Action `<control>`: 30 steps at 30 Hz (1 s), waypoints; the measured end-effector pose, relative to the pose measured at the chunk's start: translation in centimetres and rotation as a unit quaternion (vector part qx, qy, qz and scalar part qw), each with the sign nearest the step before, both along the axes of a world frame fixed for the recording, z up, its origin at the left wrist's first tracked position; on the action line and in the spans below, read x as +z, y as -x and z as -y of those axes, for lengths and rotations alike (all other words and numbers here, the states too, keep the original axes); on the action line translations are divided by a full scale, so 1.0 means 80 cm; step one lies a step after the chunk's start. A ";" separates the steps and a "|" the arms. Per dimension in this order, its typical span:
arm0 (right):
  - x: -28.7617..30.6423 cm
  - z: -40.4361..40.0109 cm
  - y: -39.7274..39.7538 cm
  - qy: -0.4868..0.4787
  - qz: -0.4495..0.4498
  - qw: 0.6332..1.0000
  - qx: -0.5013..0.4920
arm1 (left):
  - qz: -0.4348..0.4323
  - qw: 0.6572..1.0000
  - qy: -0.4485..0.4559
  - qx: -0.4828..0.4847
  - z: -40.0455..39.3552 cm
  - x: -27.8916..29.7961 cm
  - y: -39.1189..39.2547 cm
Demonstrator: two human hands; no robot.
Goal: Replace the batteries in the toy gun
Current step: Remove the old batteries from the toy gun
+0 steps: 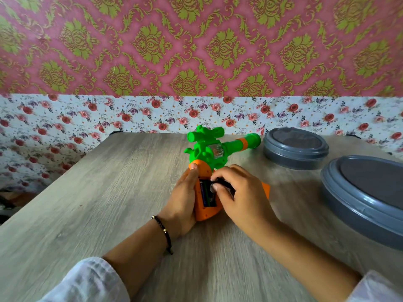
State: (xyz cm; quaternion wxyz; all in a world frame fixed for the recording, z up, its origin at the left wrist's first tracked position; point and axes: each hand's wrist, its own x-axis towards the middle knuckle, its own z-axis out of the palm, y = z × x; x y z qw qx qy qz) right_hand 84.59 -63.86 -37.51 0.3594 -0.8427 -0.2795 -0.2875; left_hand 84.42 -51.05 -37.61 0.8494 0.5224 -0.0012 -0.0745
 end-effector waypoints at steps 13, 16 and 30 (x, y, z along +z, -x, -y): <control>0.027 0.032 -0.012 -0.204 -0.290 0.935 -0.012 | -0.026 0.999 -0.006 0.016 -0.002 -0.002 -0.002; 0.038 0.066 -0.024 -0.178 -0.393 0.897 -0.093 | -0.023 1.000 0.015 0.008 -0.003 -0.002 -0.003; 0.038 0.107 -0.030 0.020 -0.455 0.860 -0.230 | -0.017 0.999 0.031 -0.001 -0.001 -0.003 -0.004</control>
